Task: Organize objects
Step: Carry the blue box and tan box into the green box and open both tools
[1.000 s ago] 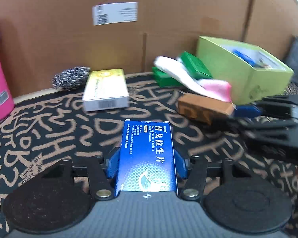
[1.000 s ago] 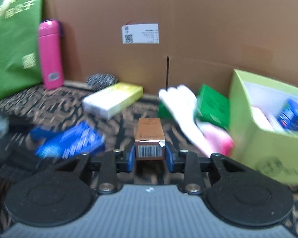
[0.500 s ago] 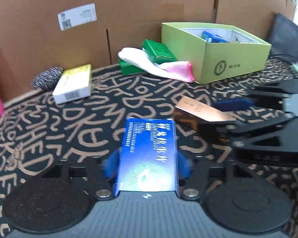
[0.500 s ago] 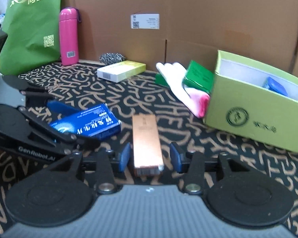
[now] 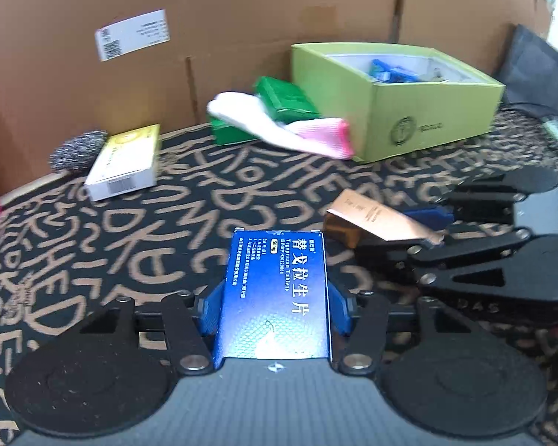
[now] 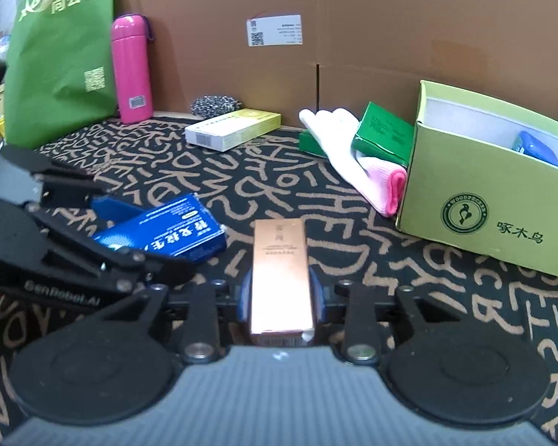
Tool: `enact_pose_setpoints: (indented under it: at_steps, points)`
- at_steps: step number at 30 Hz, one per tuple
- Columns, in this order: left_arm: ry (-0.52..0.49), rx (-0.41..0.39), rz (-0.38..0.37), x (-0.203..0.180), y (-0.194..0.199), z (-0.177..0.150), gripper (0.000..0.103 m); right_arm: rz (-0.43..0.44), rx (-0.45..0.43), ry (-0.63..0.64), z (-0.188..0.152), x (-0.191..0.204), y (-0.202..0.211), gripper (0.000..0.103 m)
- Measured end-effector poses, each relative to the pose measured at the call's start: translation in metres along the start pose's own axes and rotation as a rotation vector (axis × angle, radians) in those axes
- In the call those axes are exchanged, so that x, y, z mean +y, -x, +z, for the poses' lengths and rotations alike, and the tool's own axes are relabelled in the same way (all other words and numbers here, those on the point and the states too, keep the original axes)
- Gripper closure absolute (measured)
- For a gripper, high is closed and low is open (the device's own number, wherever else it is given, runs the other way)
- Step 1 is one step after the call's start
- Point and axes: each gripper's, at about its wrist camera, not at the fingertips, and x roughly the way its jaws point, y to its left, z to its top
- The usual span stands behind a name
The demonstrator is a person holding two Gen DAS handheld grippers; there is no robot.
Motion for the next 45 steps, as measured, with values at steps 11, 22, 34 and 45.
enact_pose_setpoints:
  at_steps: [11,22,34,45]
  points:
    - [-0.026,-0.237,-0.142,-0.039,0.036,0.077,0.044,-0.148,-0.222,-0.075,0.014,-0.042,0.083,0.072]
    - [0.047,-0.228,-0.151,-0.08,-0.045,0.174,0.044,-0.43,-0.325,-0.198,0.053,-0.143,0.093,0.072]
    - [0.042,-0.154,-0.159,-0.103,-0.118,0.197,0.021,-0.483,-0.237,-0.329,0.058,-0.229,0.038,0.067]
    - [0.013,-0.277,-0.126,-0.1,-0.063,0.142,0.015,-0.45,-0.384,-0.234,0.019,-0.158,0.087,0.014]
